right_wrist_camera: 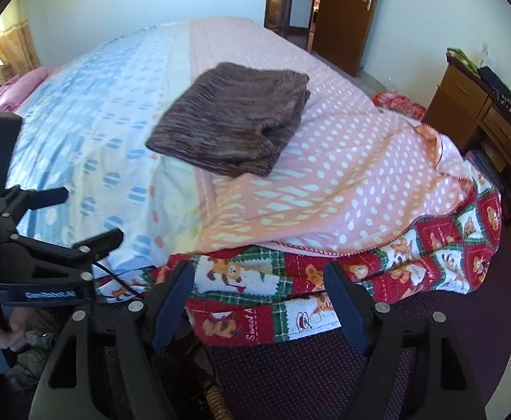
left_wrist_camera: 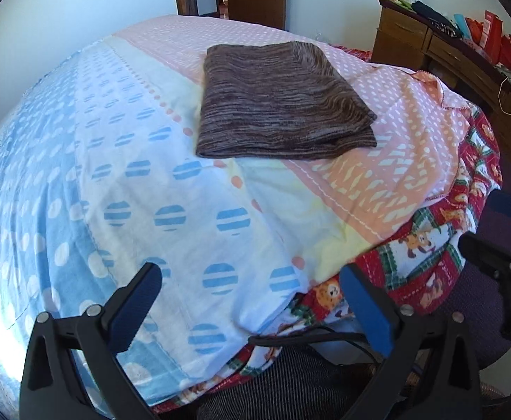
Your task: Fold small clothes
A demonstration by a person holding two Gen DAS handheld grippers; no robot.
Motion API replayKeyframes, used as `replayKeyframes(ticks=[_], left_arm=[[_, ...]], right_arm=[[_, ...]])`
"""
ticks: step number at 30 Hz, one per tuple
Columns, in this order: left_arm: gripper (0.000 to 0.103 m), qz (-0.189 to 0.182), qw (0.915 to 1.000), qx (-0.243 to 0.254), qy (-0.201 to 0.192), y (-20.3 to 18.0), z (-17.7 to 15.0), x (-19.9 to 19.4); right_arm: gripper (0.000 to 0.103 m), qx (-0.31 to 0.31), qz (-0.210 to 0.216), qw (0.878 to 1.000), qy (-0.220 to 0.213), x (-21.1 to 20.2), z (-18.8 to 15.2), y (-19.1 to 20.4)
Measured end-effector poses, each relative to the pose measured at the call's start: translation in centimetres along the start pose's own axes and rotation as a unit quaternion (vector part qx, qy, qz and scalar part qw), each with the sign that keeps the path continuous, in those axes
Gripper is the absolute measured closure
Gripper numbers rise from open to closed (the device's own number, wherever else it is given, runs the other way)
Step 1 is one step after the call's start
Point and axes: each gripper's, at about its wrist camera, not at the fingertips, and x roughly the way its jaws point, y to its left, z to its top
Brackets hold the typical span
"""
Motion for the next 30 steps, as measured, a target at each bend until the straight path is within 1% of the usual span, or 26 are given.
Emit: replayKeyframes(ticks=[2,4,7,10,13,15,18,20,22,23,27,30], left_arm=[[0.0,-0.003,1.0,-0.004,-0.001,0.1,-0.3,-0.5],[0.0,-0.001,0.9998,-0.012,-0.015,0.1,0.0,-1.3],[0.0,0.019,0.9981,-0.013,-0.056,0.2,0.3,-3.4],[0.0,0.041,0.993,-0.012,-0.11,0.3,0.8,-6.1],[0.0,0.065,0.9824,-0.018,-0.174,0.6,0.9,-9.3],[0.0,0.084,0.9729,-0.023,-0.214,0.9,0.8,-11.1],[0.0,0.104,0.9581,-0.023,-0.266,0.9,0.6,-13.5],[0.0,0.107,0.9493,-0.021,-0.295,0.7,0.5,-14.9],[0.0,0.106,0.9439,-0.02,-0.312,0.4,0.6,-15.8],[0.0,0.105,0.9425,-0.019,-0.316,0.3,0.8,-16.0],[0.0,0.107,0.9368,-0.019,-0.333,0.0,2.1,-17.0],[0.0,0.092,0.9316,-0.035,-0.35,0.1,3.0,-18.1]], right_arm=[[0.026,0.0,0.0,1.0,-0.019,-1.2,0.3,0.2],[0.026,0.008,0.0,0.999,-0.043,-2.2,0.7,0.2],[0.026,0.019,0.004,0.997,-0.073,-3.5,1.4,0.4],[0.026,0.025,0.003,0.994,-0.108,-5.2,2.1,0.7],[0.026,0.023,-0.01,0.989,-0.145,-7.2,2.5,1.1],[0.026,0.02,-0.017,0.985,-0.169,-8.6,2.7,1.3],[0.026,0.02,-0.022,0.979,-0.203,-10.7,3.0,1.4],[0.024,0.024,-0.02,0.973,-0.228,-12.1,3.2,1.4],[0.02,0.03,-0.02,0.966,-0.255,-13.4,3.5,1.5],[0.019,0.033,-0.022,0.962,-0.27,-14.1,3.7,1.6],[0.018,0.028,-0.034,0.948,-0.314,-16.1,4.3,2.2],[0.017,0.028,-0.055,0.937,-0.344,-17.4,4.7,2.4]])
